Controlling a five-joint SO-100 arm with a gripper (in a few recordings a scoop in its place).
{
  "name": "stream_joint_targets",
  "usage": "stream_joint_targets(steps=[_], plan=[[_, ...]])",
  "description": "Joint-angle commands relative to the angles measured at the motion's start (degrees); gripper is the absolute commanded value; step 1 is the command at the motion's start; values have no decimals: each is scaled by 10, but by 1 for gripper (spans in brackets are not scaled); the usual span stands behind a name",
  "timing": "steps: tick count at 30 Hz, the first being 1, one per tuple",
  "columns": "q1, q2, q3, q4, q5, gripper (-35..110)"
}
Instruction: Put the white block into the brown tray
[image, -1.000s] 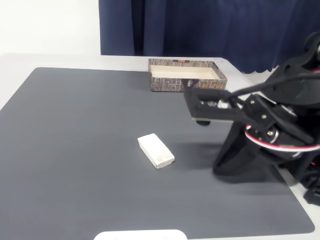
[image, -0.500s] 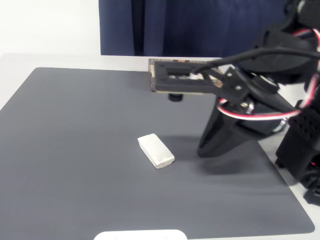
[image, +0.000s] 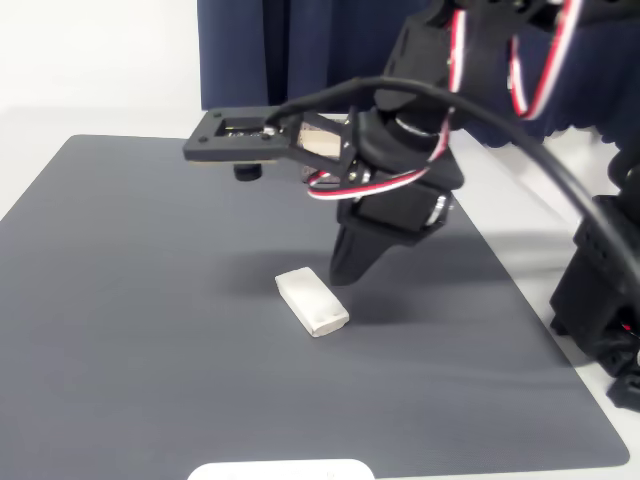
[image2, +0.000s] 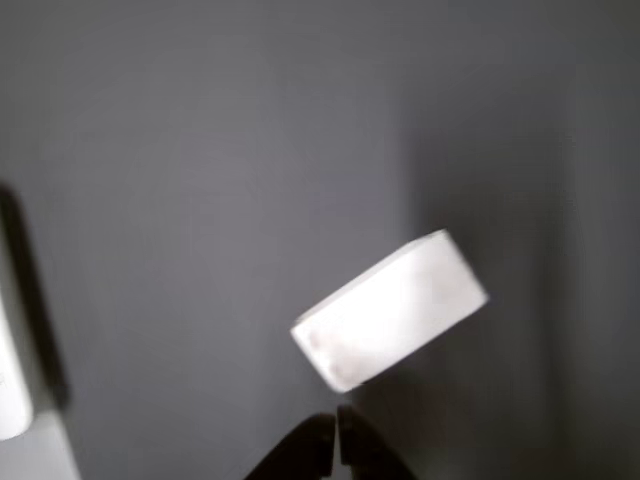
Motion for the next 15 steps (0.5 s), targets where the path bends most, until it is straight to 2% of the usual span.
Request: stream_joint_targets(steps=[1,10,15], plan=[[22,-19,-38,2,-28,0],[35,-64,-80,11,-54,0],[33,-76,-85,11,-32,0]])
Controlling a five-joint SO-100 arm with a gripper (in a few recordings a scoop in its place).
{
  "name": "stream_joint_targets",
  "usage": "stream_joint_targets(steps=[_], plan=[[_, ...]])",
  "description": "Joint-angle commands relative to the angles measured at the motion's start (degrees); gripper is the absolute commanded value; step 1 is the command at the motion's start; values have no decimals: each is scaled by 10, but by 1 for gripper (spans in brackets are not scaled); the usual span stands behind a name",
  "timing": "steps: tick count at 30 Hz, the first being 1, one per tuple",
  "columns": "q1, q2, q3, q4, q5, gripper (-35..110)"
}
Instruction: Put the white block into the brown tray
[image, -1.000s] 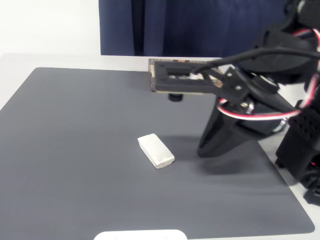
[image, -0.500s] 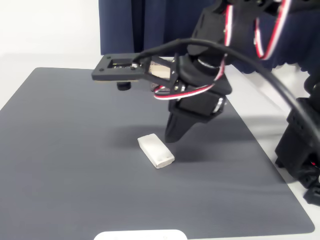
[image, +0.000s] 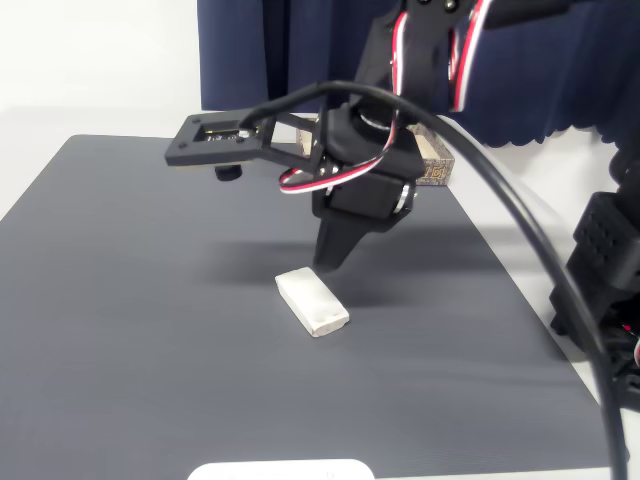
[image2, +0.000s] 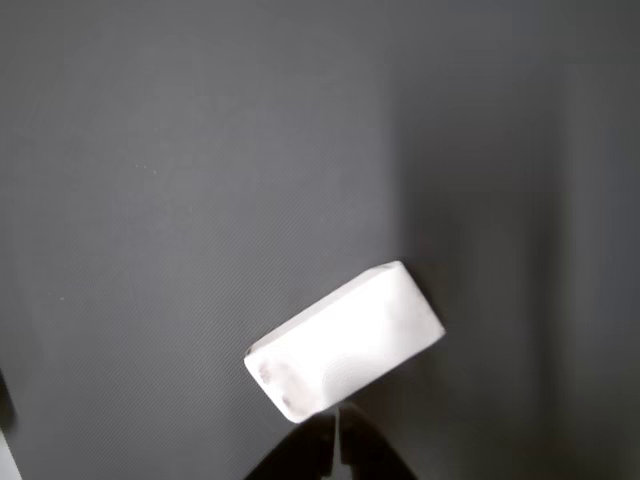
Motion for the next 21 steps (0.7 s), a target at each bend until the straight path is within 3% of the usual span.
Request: stream_joint_targets(steps=[1,6,12,21], plan=[[0,1,-24,3,39,0],[4,1,-23,6,174,0],[7,5,-19,28,536,0],[17,9,-11,25,753,7]])
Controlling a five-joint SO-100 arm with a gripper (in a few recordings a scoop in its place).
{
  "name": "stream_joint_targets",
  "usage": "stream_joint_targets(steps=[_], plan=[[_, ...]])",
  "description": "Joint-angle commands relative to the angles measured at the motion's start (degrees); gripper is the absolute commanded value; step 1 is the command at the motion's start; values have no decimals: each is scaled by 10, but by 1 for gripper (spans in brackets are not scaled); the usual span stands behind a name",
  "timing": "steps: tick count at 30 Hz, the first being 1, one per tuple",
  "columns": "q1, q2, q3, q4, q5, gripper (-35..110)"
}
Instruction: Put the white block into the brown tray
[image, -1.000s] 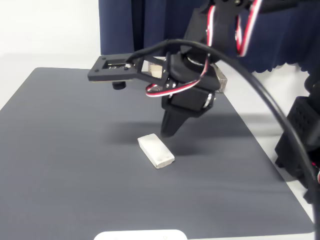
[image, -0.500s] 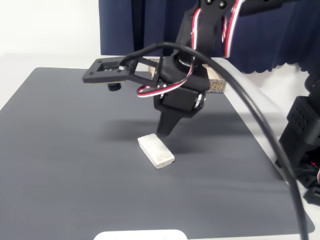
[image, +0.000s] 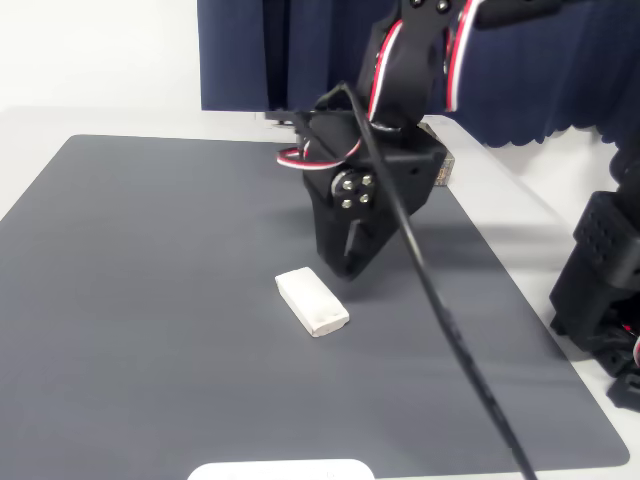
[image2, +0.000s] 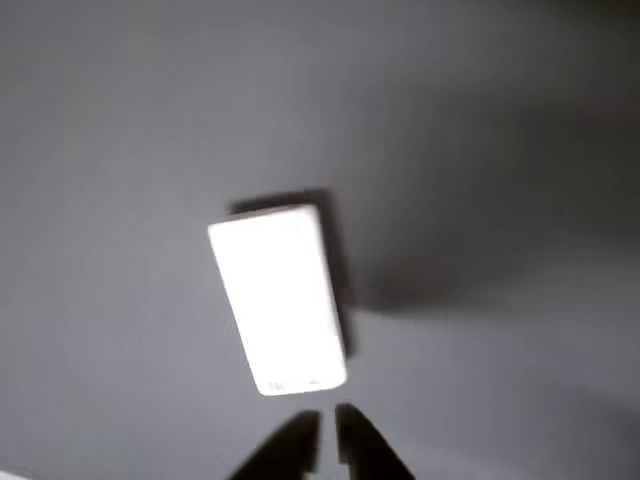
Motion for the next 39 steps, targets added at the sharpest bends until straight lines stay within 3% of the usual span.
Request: stream_joint_targets(steps=[1,9,10,13,18,26,39], plan=[[6,10,-13,-9,52,8],[12,5,-23,-10,2,4],[12,7,-21,-11,6,9],[7,7,-21,-7,40,8],[15,6,-18,11,-51,10],[25,6,-13,9,-65,36],[34,4,-2,15,-105,46]])
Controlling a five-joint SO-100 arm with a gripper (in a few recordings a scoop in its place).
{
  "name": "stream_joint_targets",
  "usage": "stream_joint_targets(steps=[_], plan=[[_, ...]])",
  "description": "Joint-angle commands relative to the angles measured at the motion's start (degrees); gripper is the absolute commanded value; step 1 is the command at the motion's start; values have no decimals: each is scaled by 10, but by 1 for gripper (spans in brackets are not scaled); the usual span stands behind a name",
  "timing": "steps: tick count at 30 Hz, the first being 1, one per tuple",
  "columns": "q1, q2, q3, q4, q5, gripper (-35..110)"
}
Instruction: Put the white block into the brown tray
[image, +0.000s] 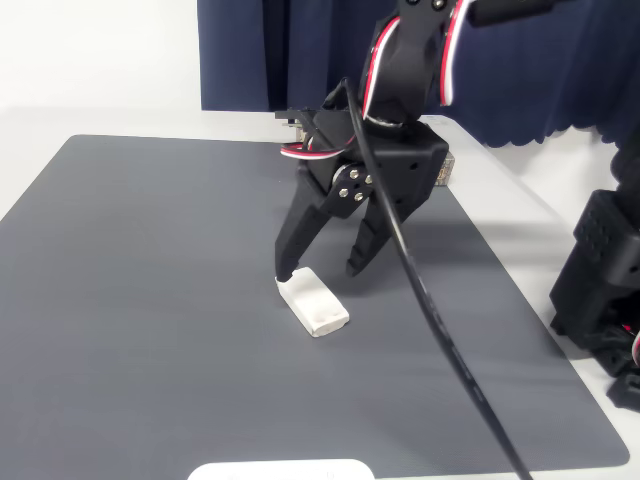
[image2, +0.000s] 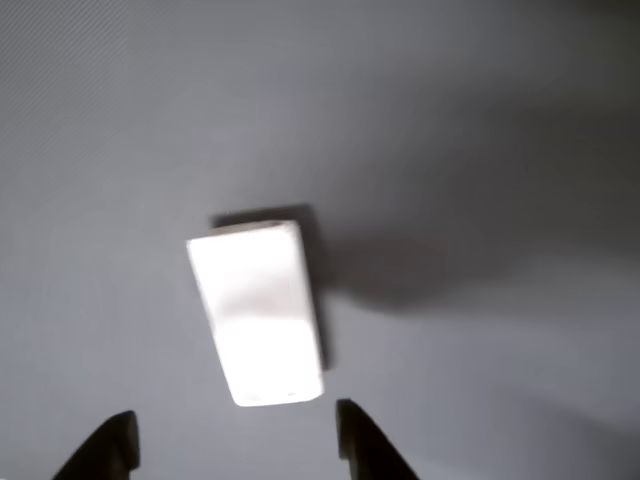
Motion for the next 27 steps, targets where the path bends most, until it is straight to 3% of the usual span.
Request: stream_joint_targets(steps=[1,9,27], plan=[[11,2,-4,14,-28,47],[30,-11,-4,60,-56,50],[20,-88,-43,-20,-62,51]])
